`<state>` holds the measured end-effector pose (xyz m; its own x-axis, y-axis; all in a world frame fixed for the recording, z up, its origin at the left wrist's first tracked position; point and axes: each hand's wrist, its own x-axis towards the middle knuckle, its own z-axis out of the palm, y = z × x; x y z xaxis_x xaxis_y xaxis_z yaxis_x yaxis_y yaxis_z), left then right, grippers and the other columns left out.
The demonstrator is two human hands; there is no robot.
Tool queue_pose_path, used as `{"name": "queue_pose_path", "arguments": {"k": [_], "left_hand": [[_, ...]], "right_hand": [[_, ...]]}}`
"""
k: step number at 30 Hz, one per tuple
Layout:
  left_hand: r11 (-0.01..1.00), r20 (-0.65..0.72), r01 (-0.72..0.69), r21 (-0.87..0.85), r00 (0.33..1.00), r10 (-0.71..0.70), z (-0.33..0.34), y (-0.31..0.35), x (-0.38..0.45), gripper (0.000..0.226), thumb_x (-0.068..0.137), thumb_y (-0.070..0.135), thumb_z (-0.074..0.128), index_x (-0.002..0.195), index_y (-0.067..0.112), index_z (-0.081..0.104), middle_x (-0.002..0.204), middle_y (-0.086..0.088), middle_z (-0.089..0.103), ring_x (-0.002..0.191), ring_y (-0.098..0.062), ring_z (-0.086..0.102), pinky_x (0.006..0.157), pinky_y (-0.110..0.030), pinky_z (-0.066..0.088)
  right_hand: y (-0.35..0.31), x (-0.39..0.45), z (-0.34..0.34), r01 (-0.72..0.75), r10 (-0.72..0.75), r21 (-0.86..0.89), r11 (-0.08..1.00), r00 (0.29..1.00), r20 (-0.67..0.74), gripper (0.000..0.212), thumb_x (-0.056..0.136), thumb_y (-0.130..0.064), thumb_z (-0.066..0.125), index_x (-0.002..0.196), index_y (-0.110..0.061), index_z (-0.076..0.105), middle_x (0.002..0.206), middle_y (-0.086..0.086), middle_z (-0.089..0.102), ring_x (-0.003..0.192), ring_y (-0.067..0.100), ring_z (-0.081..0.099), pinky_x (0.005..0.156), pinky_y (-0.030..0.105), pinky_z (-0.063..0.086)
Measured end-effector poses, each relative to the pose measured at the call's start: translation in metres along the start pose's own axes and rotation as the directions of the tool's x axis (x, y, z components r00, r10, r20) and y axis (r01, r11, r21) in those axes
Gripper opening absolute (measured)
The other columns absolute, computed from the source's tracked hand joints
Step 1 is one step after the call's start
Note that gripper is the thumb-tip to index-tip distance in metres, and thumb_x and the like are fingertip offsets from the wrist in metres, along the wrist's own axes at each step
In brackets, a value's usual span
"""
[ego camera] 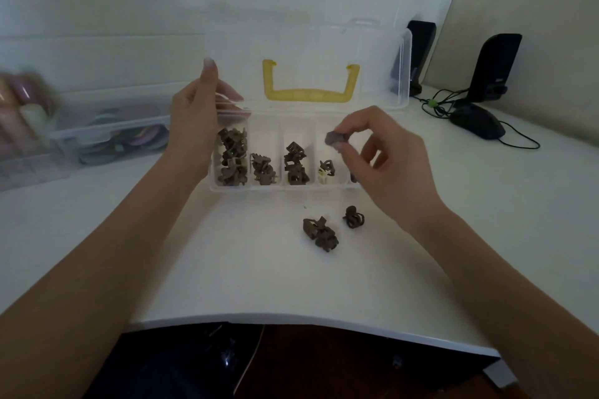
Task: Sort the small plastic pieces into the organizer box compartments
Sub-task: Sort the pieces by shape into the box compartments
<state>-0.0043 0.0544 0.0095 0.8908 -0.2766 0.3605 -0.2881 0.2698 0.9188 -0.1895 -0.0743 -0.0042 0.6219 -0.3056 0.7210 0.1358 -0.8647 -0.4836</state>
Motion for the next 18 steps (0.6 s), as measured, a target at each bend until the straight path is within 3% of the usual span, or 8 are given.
{"name": "queue_pose_path", "arguments": {"k": [3, 5, 7, 9, 11, 14, 18], "left_hand": [[1.000, 0.030, 0.006, -0.024, 1.000, -0.005, 0.002, -0.002, 0.000, 0.051, 0.101, 0.040, 0.036, 0.063, 0.011, 0.056, 0.042, 0.006, 0.059, 0.040, -0.001, 0.057, 0.045, -0.011, 0.042], [0.999, 0.036, 0.006, -0.035, 0.999, -0.004, 0.002, -0.003, 0.001, 0.051, 0.101, 0.040, 0.037, 0.063, 0.011, 0.056, 0.042, 0.005, 0.059, 0.040, -0.002, 0.057, 0.044, -0.012, 0.042], [0.999, 0.037, 0.005, -0.042, 0.999, -0.003, 0.003, -0.004, 0.001, 0.051, 0.101, 0.040, 0.036, 0.062, 0.011, 0.055, 0.042, 0.006, 0.059, 0.040, -0.002, 0.057, 0.045, -0.012, 0.042], [0.999, 0.035, 0.003, -0.037, 0.999, -0.002, 0.003, -0.005, 0.001, 0.052, 0.101, 0.040, 0.036, 0.062, 0.012, 0.056, 0.042, 0.006, 0.059, 0.040, -0.002, 0.057, 0.045, -0.013, 0.042], [0.999, 0.028, 0.008, -0.037, 1.000, -0.007, 0.002, -0.005, 0.002, 0.052, 0.100, 0.040, 0.037, 0.061, 0.013, 0.056, 0.043, 0.006, 0.059, 0.041, -0.003, 0.058, 0.047, -0.015, 0.044], [0.999, 0.017, 0.014, -0.047, 1.000, -0.014, 0.003, -0.004, 0.001, 0.051, 0.100, 0.040, 0.038, 0.062, 0.012, 0.056, 0.043, 0.005, 0.059, 0.041, -0.003, 0.058, 0.046, -0.014, 0.044], [0.999, 0.004, 0.009, -0.040, 1.000, -0.009, 0.003, -0.002, 0.001, 0.051, 0.100, 0.039, 0.038, 0.061, 0.012, 0.055, 0.042, 0.006, 0.059, 0.040, -0.003, 0.058, 0.045, -0.013, 0.044]], "right_hand": [[-0.002, -0.005, 0.013, 0.081, -0.078, -0.119, 0.990, 0.996, 0.037, 0.019, 0.087, -0.019, 0.063, 0.086, -0.033, 0.050, 0.093, -0.017, 0.067, 0.055, 0.014, 0.053, 0.054, 0.024, 0.045], [-0.001, -0.005, 0.022, 0.166, -0.160, -0.214, 0.963, 0.986, 0.042, 0.010, 0.086, -0.016, 0.063, 0.086, -0.025, 0.061, 0.093, -0.017, 0.069, 0.060, 0.009, 0.055, 0.055, 0.024, 0.046], [0.002, -0.004, 0.029, 0.253, -0.247, -0.319, 0.913, 0.967, 0.060, 0.016, 0.085, -0.012, 0.062, 0.089, -0.025, 0.071, 0.102, -0.014, 0.072, 0.075, 0.004, 0.063, 0.054, 0.025, 0.051], [0.002, -0.002, 0.030, 0.252, -0.237, -0.320, 0.914, 0.968, 0.084, 0.021, 0.086, -0.013, 0.061, 0.096, -0.027, 0.073, 0.114, -0.013, 0.068, 0.089, 0.010, 0.066, 0.059, 0.022, 0.052], [0.003, -0.003, 0.024, 0.216, -0.196, -0.258, 0.942, 0.975, 0.100, 0.027, 0.086, -0.010, 0.058, 0.100, -0.027, 0.072, 0.117, -0.012, 0.065, 0.085, 0.003, 0.060, 0.060, 0.020, 0.048], [0.005, -0.005, 0.007, 0.207, -0.190, -0.157, 0.966, 0.975, 0.115, 0.030, 0.079, -0.004, 0.051, 0.088, -0.023, 0.072, 0.094, -0.011, 0.064, 0.065, -0.001, 0.048, 0.052, 0.020, 0.040], [-0.003, -0.008, -0.006, 0.223, -0.191, -0.110, 0.969, 0.952, 0.241, 0.022, 0.074, -0.019, 0.047, 0.075, -0.021, 0.069, 0.056, -0.013, 0.056, 0.047, 0.007, 0.045, 0.049, 0.020, 0.041]]}}
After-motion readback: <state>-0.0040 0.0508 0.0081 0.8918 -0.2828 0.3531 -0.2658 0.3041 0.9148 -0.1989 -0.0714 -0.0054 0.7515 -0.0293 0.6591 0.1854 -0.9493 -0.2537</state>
